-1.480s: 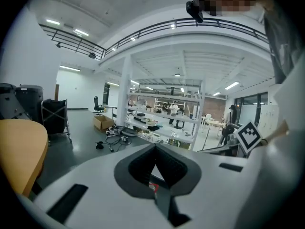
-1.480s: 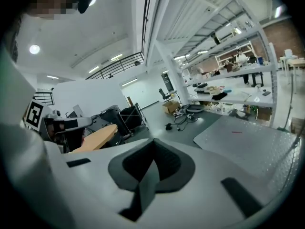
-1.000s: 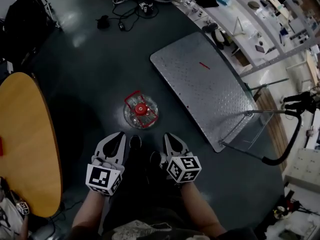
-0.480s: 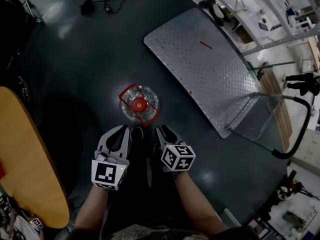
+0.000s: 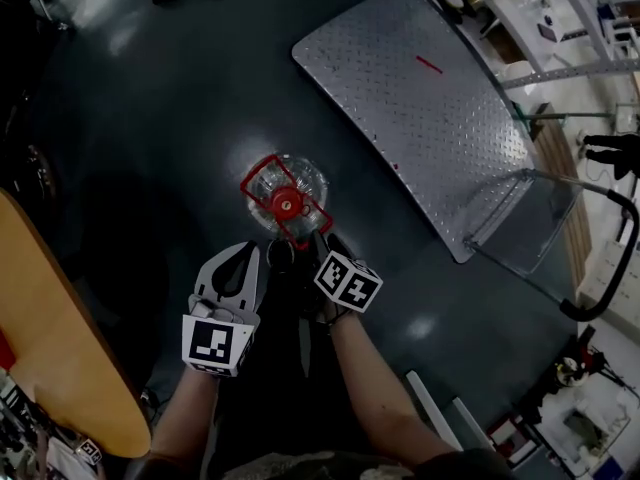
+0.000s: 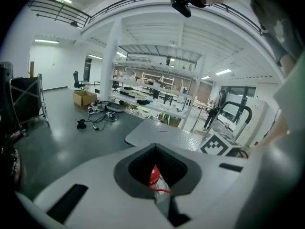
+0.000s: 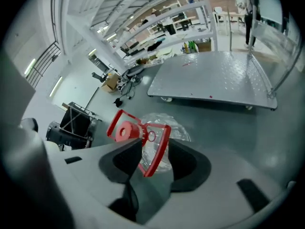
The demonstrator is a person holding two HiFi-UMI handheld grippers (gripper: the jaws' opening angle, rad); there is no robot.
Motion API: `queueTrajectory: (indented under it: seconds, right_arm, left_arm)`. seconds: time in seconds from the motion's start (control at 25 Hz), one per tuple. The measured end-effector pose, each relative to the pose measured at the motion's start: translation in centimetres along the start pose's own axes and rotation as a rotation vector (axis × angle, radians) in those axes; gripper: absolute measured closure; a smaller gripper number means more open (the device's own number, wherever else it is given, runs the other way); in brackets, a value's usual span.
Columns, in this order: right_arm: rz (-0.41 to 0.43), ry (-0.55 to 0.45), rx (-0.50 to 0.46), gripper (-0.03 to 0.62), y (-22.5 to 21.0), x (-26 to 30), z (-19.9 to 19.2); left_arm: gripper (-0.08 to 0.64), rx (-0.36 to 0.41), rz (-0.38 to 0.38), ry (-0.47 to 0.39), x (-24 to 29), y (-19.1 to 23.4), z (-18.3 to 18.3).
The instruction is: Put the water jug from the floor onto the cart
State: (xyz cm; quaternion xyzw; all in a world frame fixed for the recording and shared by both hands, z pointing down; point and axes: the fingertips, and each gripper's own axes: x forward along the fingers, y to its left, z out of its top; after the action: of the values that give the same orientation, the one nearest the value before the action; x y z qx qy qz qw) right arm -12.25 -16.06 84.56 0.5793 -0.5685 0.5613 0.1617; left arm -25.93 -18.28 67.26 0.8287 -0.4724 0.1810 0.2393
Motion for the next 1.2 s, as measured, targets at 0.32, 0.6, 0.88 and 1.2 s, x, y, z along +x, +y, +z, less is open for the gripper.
queueTrajectory:
  seconds: [0.32, 0.6, 0.88, 1.2]
  right_arm:
    - [-0.109, 0.035, 0.075, 0.448, -1.8, 3.5, -0.6]
    - [-0.203, 0.075, 0.122, 0.449, -2.9, 5.1, -1.3]
    - [-0.202, 0.102, 0.110, 0.588, -2.6, 6.1, -0.3]
    - [-0.160, 0.101, 0.090, 0.588, -1.5, 5.1, 0.3]
  left_arm:
    - [0.558, -0.021, -0.009, 0.059, 1.2, 0.8, -1.4]
    - [0.558, 0.012, -0.038, 0.058, 1.8, 1.3, -1.4]
    - [0.558, -0.011, -0.031, 0.056, 2.2, 2.3, -1.3]
    - [0.558, -0.002, -0.023, 0.050, 1.9, 2.5, -0.8]
